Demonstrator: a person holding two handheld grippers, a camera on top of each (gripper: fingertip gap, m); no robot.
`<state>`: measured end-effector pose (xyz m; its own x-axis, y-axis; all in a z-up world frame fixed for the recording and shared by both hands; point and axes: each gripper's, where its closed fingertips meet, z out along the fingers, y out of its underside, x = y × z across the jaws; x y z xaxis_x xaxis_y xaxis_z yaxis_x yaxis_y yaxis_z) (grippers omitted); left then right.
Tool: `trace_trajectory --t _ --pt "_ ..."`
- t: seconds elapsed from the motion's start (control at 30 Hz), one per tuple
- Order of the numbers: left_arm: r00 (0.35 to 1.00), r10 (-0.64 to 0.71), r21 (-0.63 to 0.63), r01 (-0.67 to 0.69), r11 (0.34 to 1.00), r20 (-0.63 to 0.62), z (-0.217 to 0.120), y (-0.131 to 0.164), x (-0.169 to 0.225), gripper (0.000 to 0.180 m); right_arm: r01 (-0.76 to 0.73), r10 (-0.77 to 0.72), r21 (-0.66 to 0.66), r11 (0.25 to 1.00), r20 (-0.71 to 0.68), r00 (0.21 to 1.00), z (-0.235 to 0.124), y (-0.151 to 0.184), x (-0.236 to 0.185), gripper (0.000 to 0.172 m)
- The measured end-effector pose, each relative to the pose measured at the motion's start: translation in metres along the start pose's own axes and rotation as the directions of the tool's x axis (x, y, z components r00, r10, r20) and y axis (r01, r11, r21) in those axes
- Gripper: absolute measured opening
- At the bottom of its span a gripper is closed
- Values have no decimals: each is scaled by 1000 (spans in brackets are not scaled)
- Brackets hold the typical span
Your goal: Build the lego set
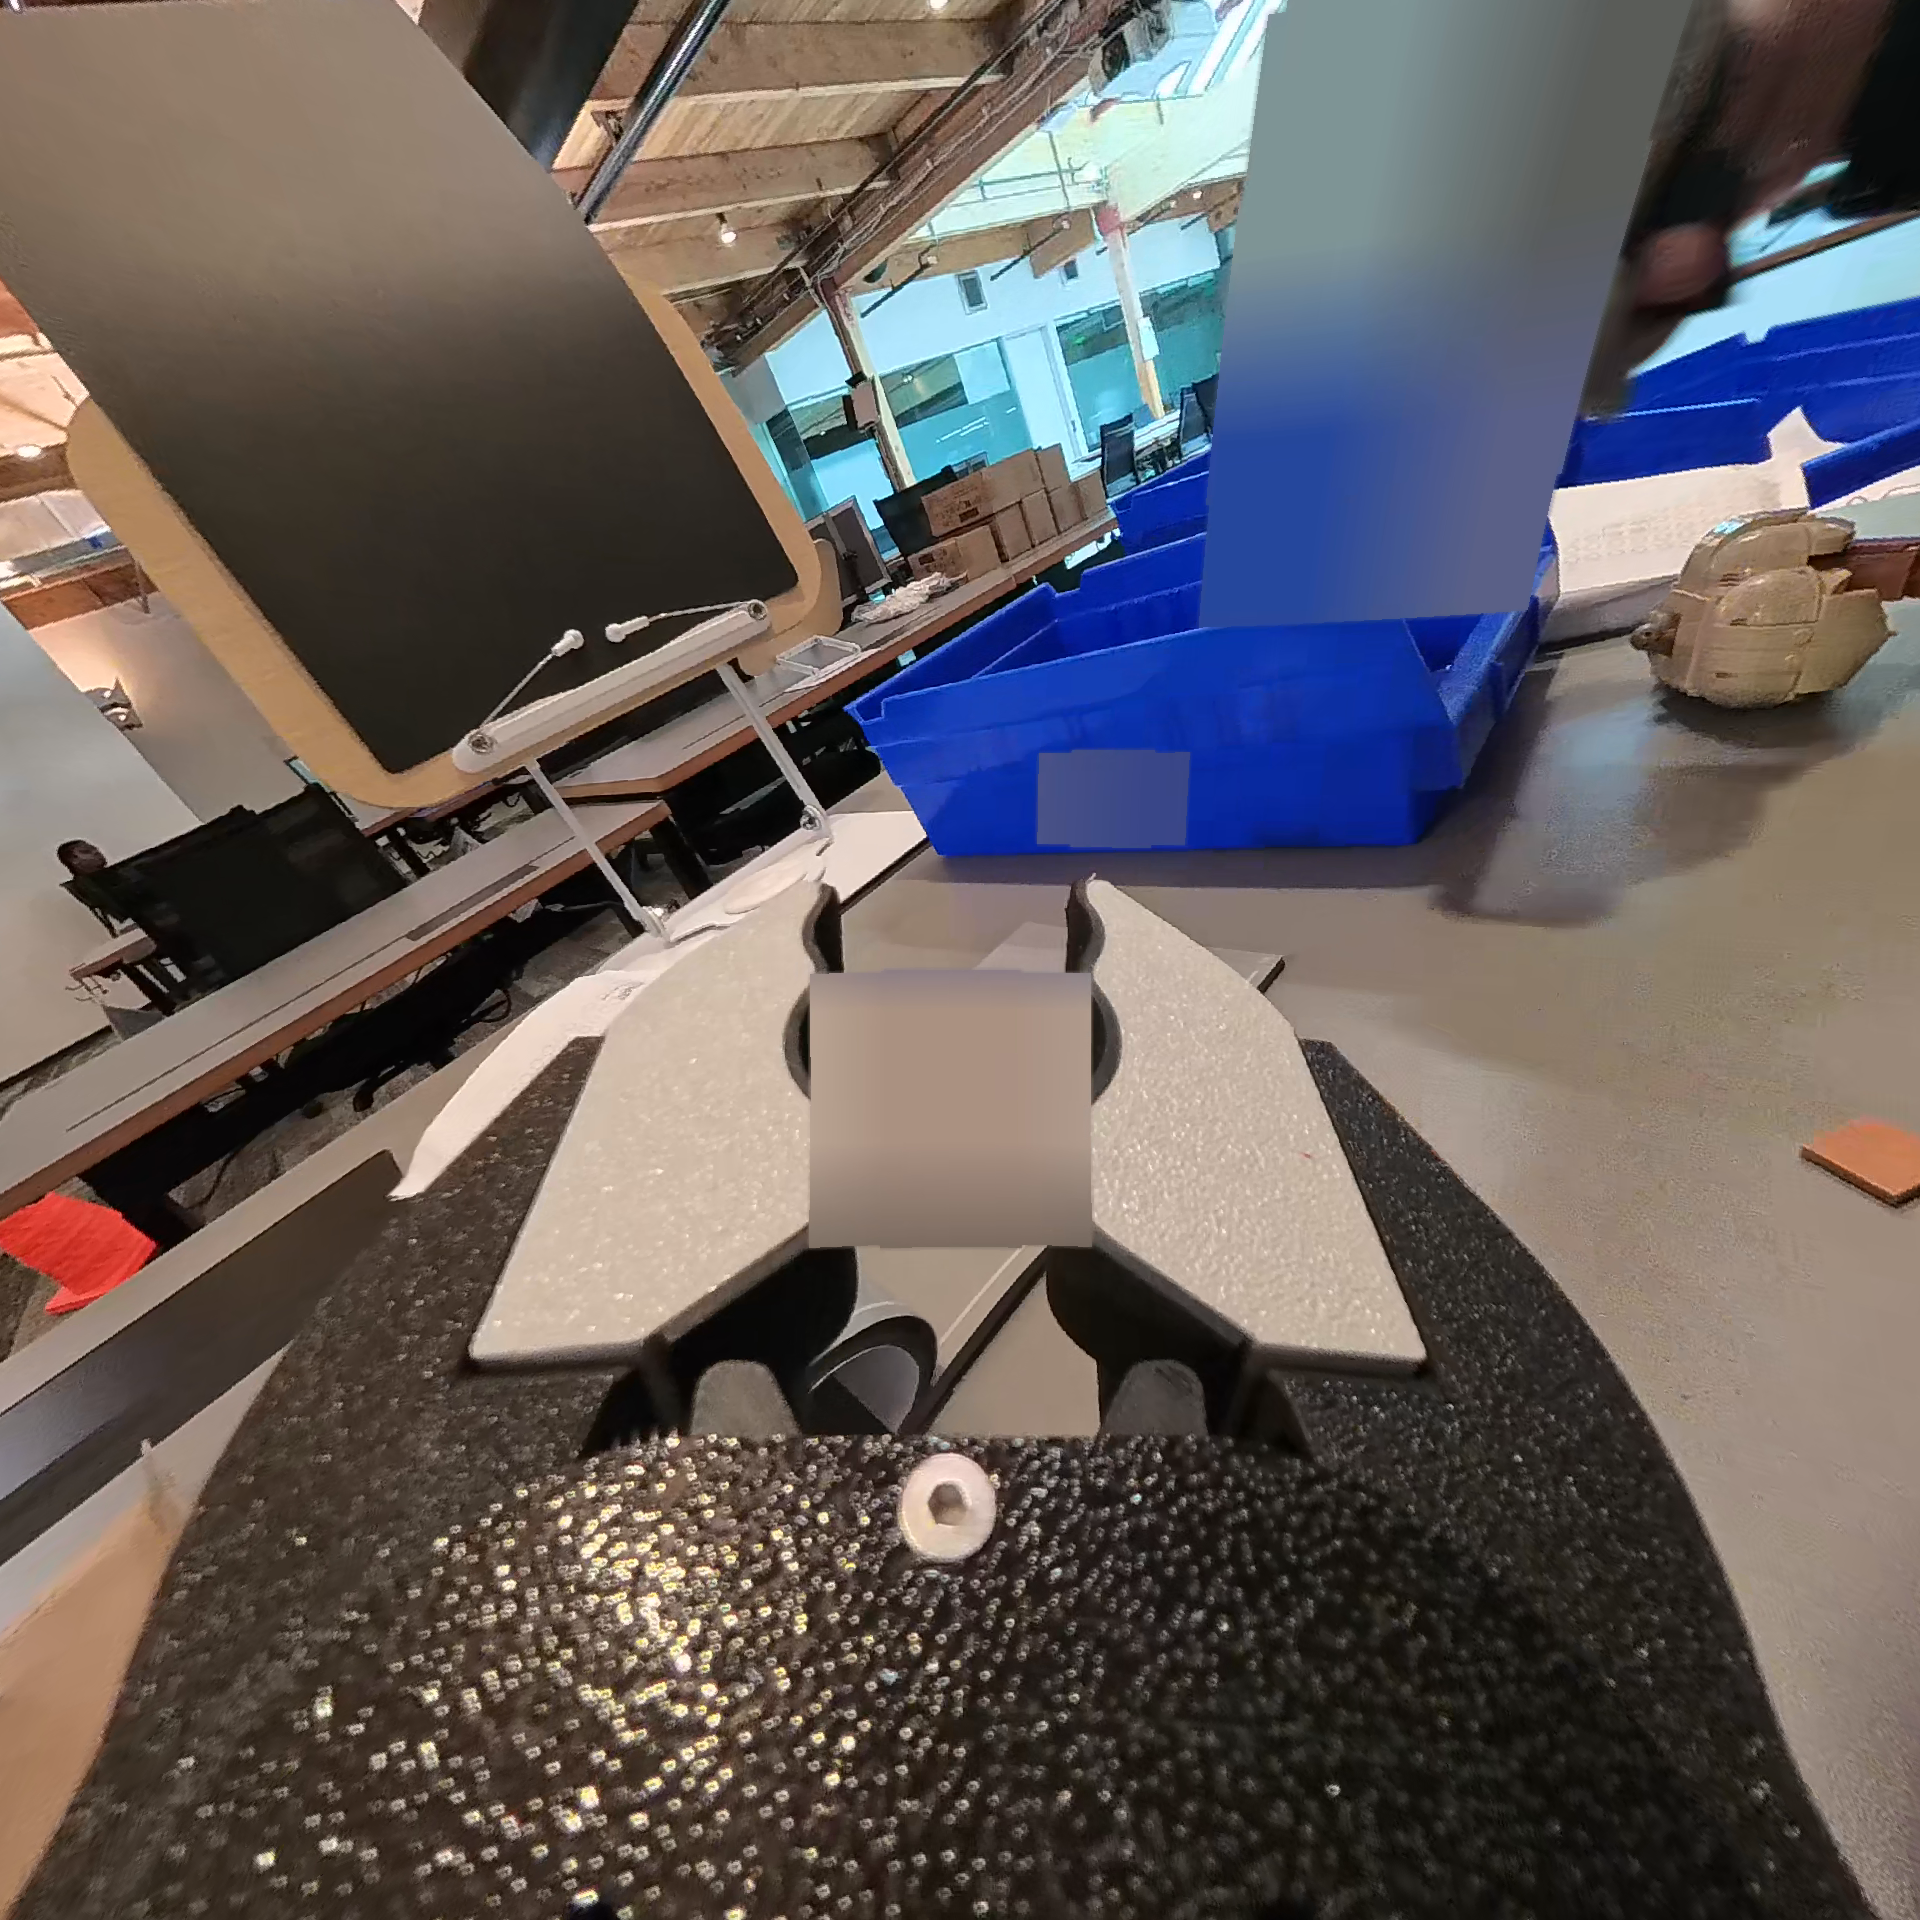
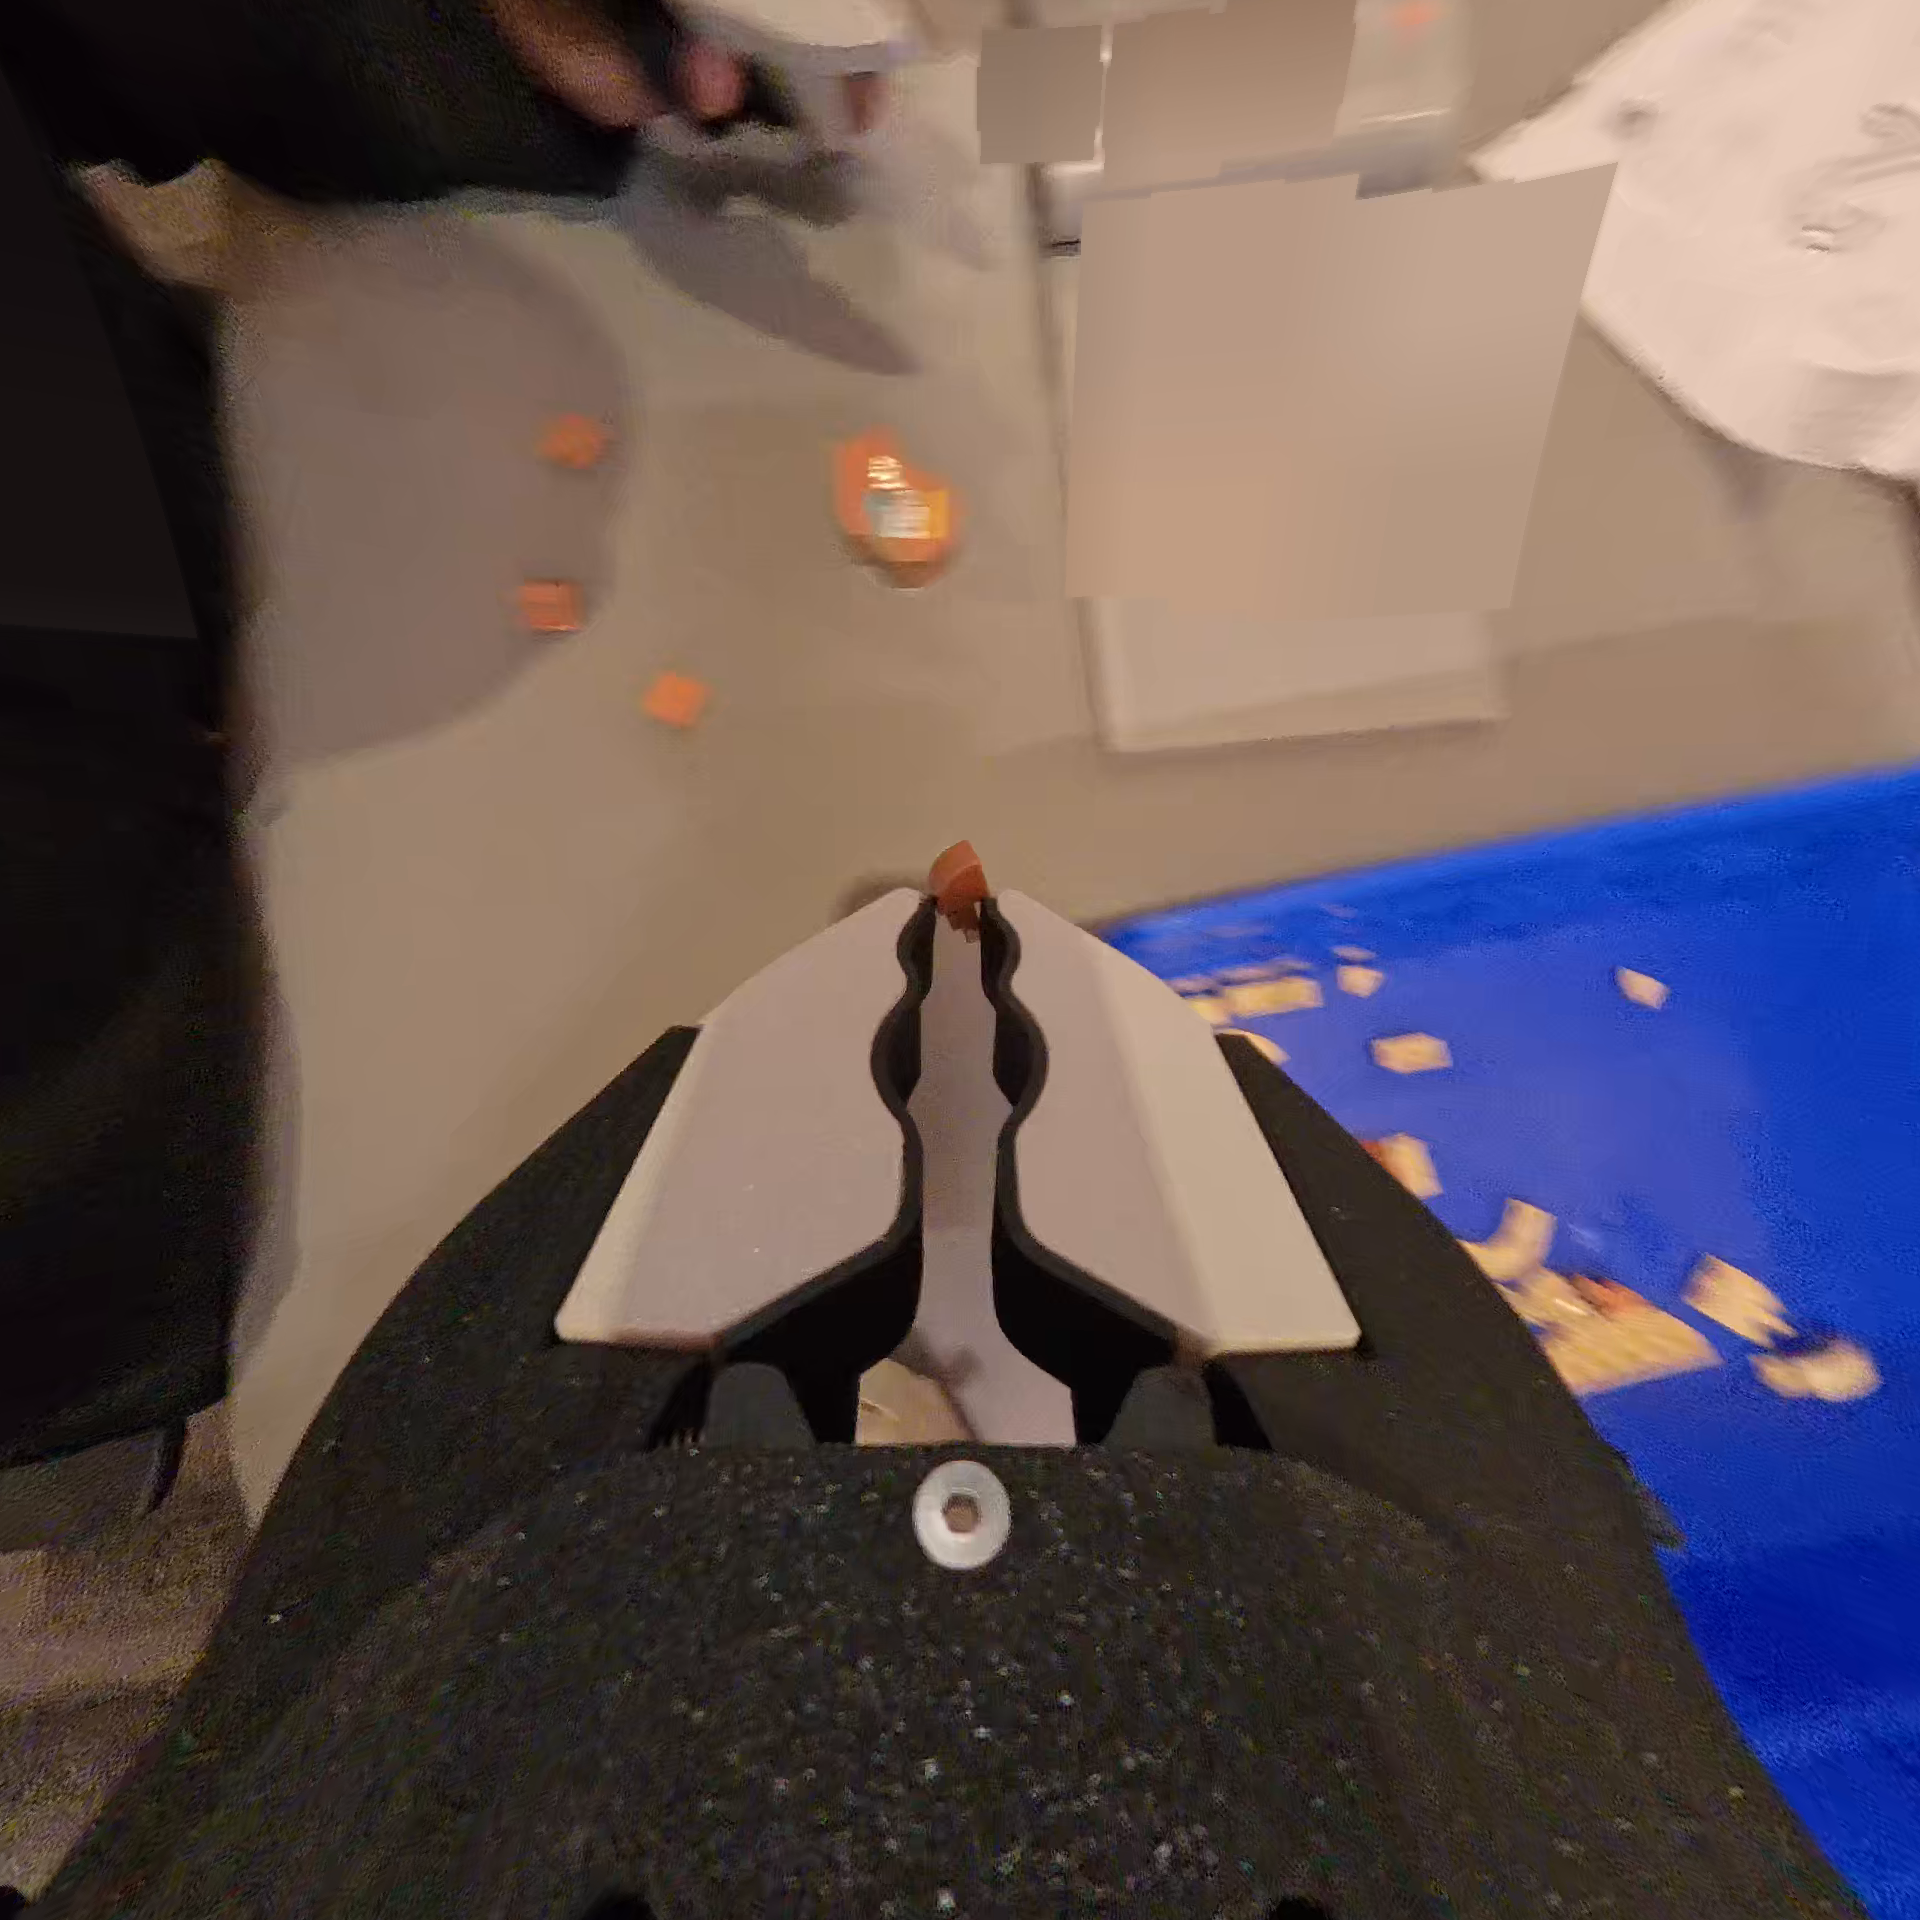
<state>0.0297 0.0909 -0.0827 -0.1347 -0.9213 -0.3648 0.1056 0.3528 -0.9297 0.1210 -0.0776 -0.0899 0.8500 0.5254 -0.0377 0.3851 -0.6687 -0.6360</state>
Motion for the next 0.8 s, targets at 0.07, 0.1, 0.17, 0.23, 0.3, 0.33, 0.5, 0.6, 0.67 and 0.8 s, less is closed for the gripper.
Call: trace_trajectory --t 0.07,0.1,0.17,0.23,0.3,0.33,0.5,0.6,0.67,0.8 --pt "1000 6 -2 -6 1000 -4 1 0 2 41 40 -38 -39 998 49 998 24 8 -39 8" --pt "1000 13 -3 -13 1000 -4 1 0 3 41 55 -49 -71 996 78 996 37 14 -55 8" --pt "1000 28 -3 -28 1000 0 1 0 3 41 84 -67 -140 987 125 990 62 28 -78 8" --pt "999 39 -3 -39 999 6 1 -1 3 41 115 -85 -218 969 142 986 82 45 -87 9" --pt "999 47 -4 -47 999 14 0 -2 2 41 141 -100 -289 947 152 983 92 60 -88 12" --pt "999 50 -4 -50 999 18 -1 -2 1 41 151 -103 -312 938 164 981 92 65 -87 17" --pt "998 60 -3 -60 998 35 -3 -3 -3 41 205 -172 -293 934 135 976 41 55 -43 28" --pt "998 58 1 -58 998 39 -4 -4 -5 41 212 -221 -291 933 3 975 -6 47 29 23" --pt "998 56 0 -56 998 38 -4 -4 -5 41 199 -232 -342 918 -58 971 -21 57 84 19" --pt "997 63 -7 -63 998 37 -4 -2 -5 41 241 -260 -526 816 40 965 -12 107 148 21"
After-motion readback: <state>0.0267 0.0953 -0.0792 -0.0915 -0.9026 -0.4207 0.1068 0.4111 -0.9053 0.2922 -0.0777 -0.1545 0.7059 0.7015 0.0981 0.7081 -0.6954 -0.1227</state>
